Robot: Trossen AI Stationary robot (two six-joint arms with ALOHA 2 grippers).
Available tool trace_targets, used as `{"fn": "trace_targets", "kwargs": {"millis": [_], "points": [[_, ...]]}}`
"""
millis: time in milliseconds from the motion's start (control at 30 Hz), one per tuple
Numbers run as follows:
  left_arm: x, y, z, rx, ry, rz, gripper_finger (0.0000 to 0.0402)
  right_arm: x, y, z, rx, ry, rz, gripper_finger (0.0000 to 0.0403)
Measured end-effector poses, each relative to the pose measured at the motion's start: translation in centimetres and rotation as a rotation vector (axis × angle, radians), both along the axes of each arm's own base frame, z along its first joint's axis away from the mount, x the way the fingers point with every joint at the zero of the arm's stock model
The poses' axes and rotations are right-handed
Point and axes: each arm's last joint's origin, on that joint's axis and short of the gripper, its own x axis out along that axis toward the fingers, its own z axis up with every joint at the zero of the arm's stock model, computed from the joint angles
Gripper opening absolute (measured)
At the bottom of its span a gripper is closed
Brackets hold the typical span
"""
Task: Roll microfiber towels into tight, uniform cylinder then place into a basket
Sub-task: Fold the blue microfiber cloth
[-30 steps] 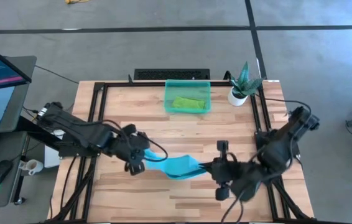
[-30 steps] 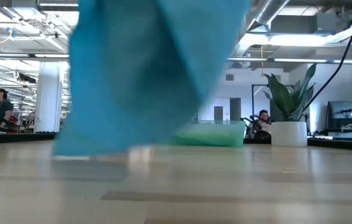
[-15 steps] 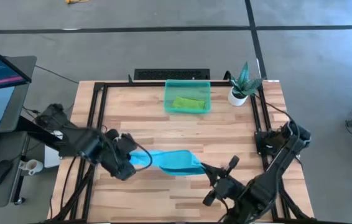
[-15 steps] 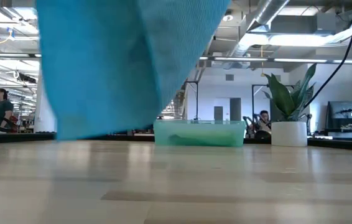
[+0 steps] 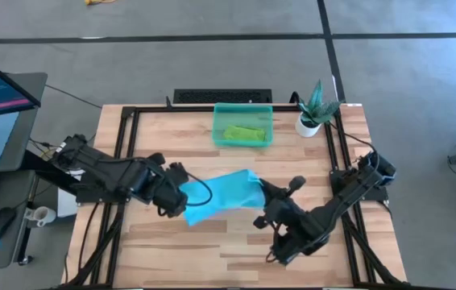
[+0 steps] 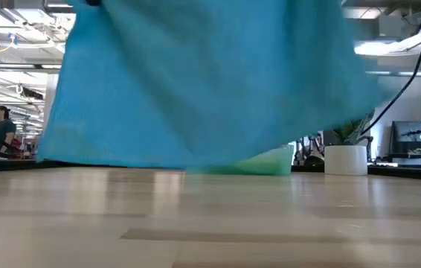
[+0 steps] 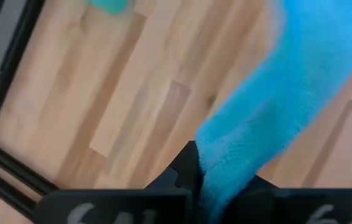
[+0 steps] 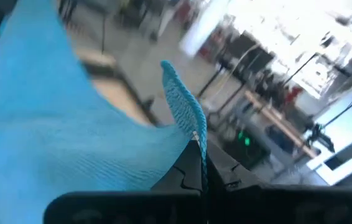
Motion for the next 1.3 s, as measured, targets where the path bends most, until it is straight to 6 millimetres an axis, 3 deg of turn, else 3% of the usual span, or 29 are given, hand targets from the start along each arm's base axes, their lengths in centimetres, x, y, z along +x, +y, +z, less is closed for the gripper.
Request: {"fn": "trace_targets", "kwargs": {"millis": [133,300,600,833,1300], "points": [[0.2,0.6,0.0,-0.014,0.014,0.005,0.0,-0.1,-0.1,-0.4,0.029,0.039,-0.002,0.0011],[0.0,-0.1,-0.1,-0.065,0.025,0.007,0.0,-0.9,1.0,-0.5,0.055,0.035,0.03,0.0012],[-1.3,-2.7,-0.2,-0.193,0.049,0.022,0.0,-3.3,4.6,-1.3,0.196,-0.136,0.112,0.0012],[-2.0,-3.9,-0.2,-0.409,0.153,0.116,0.0,-3.8,6.7,-1.9,0.28,-0.201,0.158,0.001],[-2.0,-4.1,-0.1,-0.686,0.329,0.279,0.0,-3.9,7.6,-2.0,0.307,-0.169,0.191,0.0011]]}}
